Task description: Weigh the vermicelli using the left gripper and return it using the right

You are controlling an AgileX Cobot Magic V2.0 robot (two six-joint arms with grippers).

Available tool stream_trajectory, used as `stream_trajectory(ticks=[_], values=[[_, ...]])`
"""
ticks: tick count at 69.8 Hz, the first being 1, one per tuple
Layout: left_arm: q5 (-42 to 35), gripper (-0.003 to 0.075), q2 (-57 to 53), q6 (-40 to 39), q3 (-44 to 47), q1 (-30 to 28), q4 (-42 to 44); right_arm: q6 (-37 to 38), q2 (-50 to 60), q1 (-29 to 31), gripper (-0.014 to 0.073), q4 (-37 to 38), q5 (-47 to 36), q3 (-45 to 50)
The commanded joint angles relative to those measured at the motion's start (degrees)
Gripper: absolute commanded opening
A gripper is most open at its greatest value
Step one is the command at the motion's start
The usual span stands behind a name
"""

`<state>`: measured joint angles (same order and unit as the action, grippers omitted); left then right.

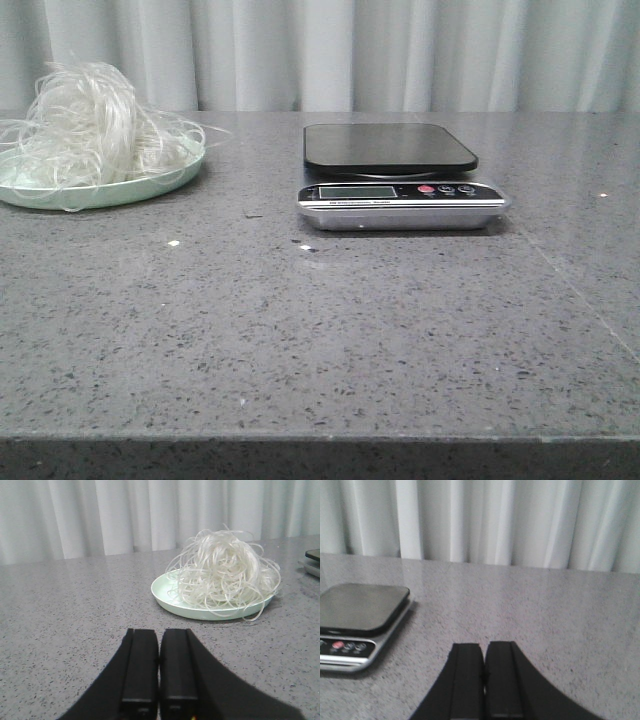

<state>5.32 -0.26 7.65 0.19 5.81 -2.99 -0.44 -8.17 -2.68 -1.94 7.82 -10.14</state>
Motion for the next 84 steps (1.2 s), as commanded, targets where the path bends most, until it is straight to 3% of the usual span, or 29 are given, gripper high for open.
stream_trajectory(ticks=[1,18,26,84], values=[[-4.9,0.0136,-1.1,0.1,0.3,-0.1,-0.4,-0.5,-0.6,0.6,0.0151,0.9,-9.8,2.8],[-4.9,0.0136,-1.1,0.1,0.3,-0.1,-0.4,-0.5,6.1,4.2,0.0151,-1.9,-14.5,11.3],[-4.9,0.0136,-1.1,0.1,0.3,-0.1,-0.4,-0.5,9.9,6.7,0.0151,-2.6,-10.8,11.3],[-4.9,0.0136,-1.1,0.1,0.3,-0.1,-0.4,-0.5,9.7,7.0,0.0151,-2.6,-10.6,11.3]])
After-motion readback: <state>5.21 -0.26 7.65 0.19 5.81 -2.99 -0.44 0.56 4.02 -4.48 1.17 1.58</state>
